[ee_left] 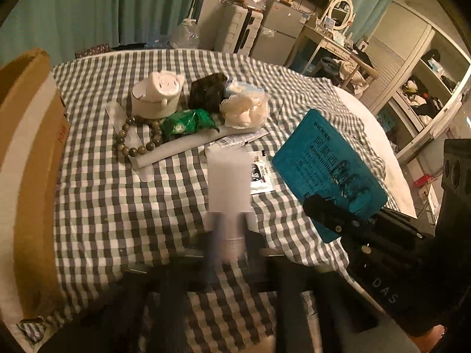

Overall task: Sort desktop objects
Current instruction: 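Carry the bottle and blister pack over the cardboard box and open both tools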

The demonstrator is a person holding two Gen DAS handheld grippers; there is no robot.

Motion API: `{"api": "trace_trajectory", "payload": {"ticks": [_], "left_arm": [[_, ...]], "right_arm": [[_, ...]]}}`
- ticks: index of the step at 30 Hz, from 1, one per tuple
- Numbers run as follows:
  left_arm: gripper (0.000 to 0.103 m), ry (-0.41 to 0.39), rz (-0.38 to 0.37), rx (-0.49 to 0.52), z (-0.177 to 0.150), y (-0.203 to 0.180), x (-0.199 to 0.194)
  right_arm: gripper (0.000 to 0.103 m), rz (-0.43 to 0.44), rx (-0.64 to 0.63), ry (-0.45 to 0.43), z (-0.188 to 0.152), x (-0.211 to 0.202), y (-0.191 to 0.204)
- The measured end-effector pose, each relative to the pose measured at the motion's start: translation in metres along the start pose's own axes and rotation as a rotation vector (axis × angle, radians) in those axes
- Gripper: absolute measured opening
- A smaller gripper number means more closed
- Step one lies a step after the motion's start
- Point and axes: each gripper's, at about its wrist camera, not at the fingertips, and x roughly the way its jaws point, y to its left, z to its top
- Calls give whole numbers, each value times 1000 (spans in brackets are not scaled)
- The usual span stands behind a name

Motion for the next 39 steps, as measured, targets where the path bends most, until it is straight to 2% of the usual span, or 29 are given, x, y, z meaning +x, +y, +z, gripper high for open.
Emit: {"api": "trace_trajectory", "payload": {"ticks": [3,6,8,10,11,15,17,21,27,30,32,36,39], "left_arm": [[5,28,16,23,0,-4,7],[9,108,54,34,-9,-2,32],[18,136,52,12,-17,0,48],[47,146,57,1,-20,-1,59],[51,149,68,3,-20,-2,64],[52,207,50,6,-16,-6,90],[49,231,57,10,-13,-7,101],[48,215,30,8,-12,-7,95],[48,75,12,-28,3,-8,37],[48,-25,0,-29,19,-10,-13],[48,-122,-29,-47,32,-7,-62],[48,-239,-2,-35,51,3,-140],[48,-270,38,-18,68,16,-187]], "right_arm": [[9,-5,-15,-6,-3,-11,7],[9,0,-11,-4,-7,-13,11],[9,-3,-8,1,-11,-11,9],[9,1,4,8,-14,-10,5],[9,2,13,15,-16,-8,1],[9,1,44,41,-21,1,-12],[9,2,63,48,-22,4,-18],[9,-3,90,56,-24,6,-27],[9,-19,80,31,-16,-9,-19],[9,-18,77,-5,-1,-29,-9],[9,-3,75,-37,11,-45,0],[9,35,17,-119,43,-81,37],[9,88,-45,-163,67,-100,78]]}}
